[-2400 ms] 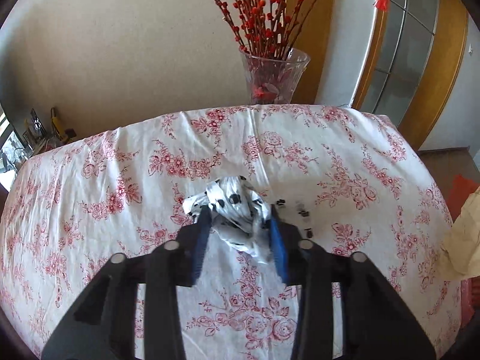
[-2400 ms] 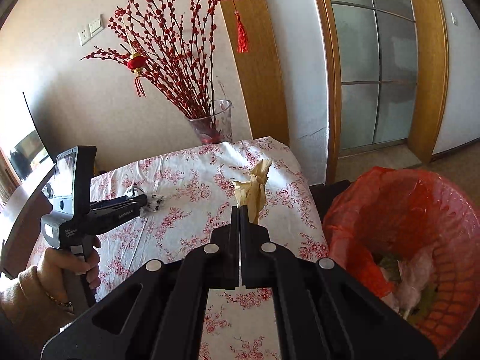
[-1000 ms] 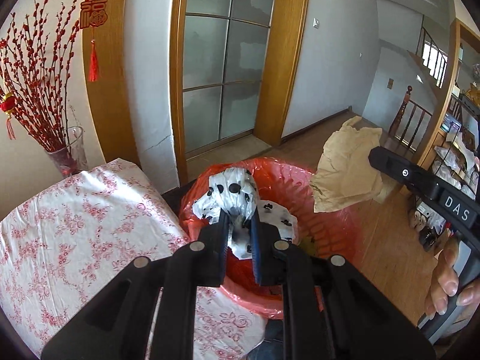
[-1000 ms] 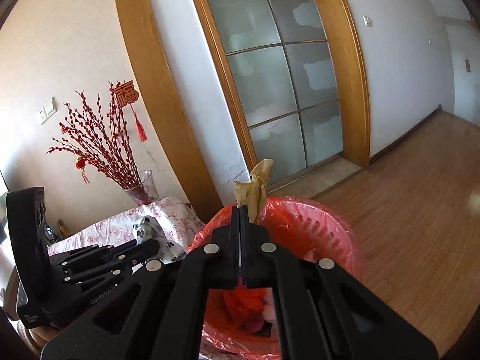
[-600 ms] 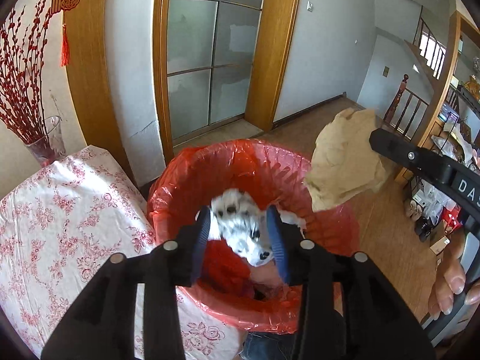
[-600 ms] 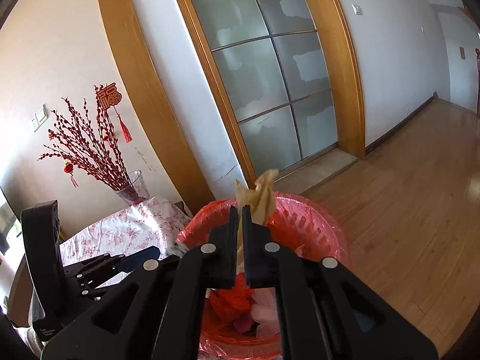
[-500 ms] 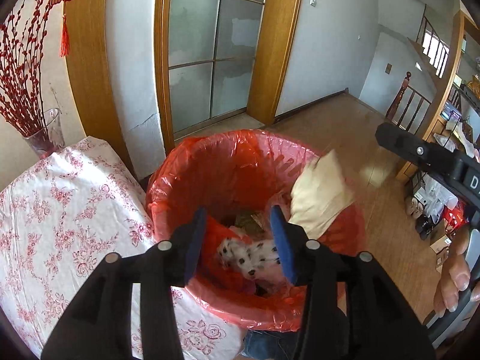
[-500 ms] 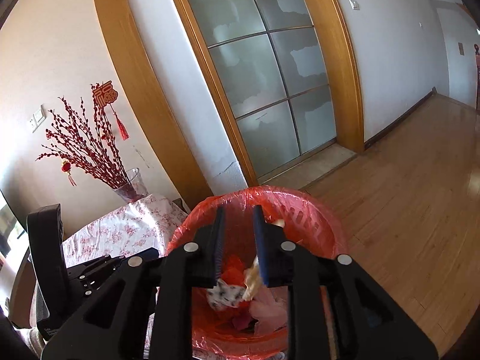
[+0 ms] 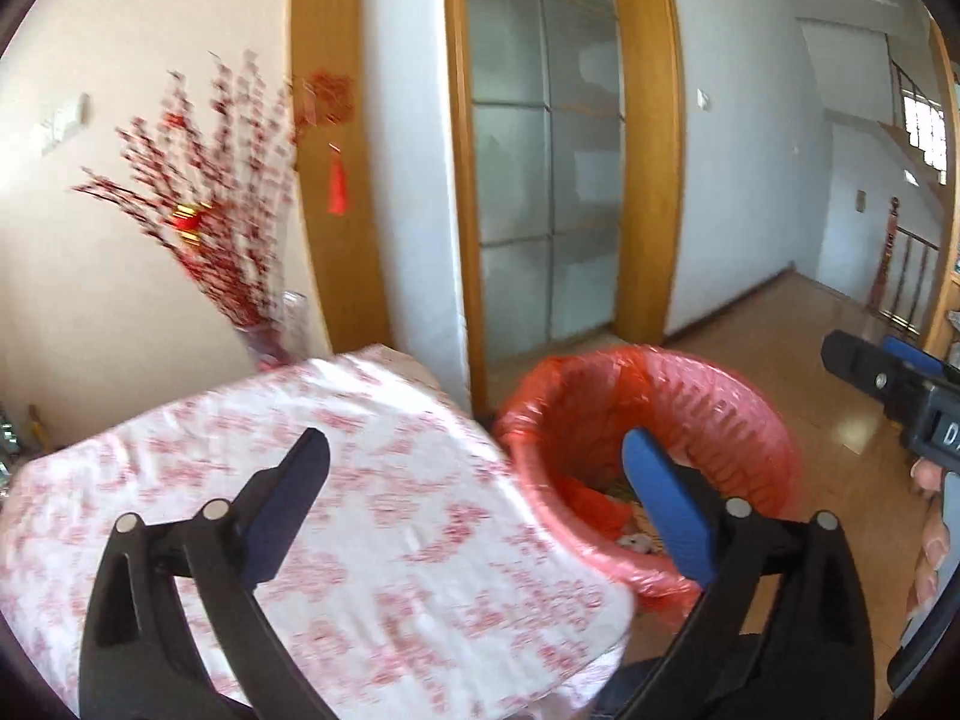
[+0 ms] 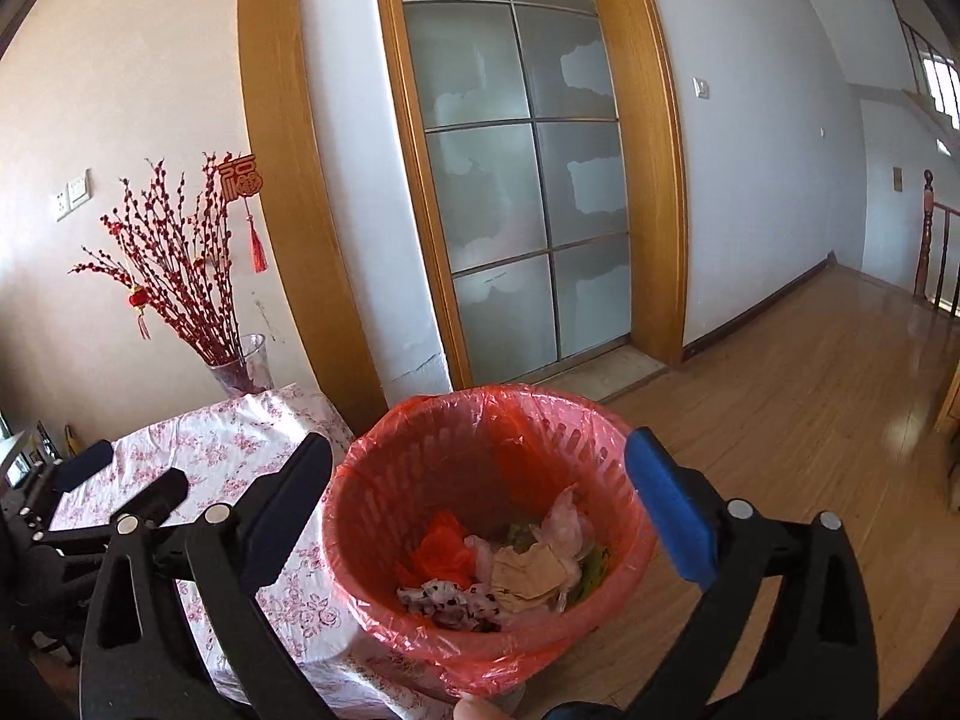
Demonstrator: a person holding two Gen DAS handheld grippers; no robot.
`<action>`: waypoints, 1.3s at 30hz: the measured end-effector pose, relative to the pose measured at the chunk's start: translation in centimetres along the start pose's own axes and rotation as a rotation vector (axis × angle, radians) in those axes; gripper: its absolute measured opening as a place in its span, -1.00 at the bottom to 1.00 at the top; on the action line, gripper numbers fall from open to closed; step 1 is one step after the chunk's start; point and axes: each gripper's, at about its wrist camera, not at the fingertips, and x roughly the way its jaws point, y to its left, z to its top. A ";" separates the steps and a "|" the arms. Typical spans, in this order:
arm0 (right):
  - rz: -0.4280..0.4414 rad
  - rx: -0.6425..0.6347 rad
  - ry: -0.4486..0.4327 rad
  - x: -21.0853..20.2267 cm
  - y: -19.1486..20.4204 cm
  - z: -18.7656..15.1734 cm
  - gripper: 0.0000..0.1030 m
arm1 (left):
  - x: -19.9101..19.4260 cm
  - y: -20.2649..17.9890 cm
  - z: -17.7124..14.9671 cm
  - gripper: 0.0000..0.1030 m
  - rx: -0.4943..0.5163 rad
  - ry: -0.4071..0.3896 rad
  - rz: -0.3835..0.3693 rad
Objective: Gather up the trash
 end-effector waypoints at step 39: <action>-0.101 -0.144 0.012 -7.6 8.6 -7.4 0.93 | -12.1 5.7 -7.7 0.92 -0.161 -0.033 0.257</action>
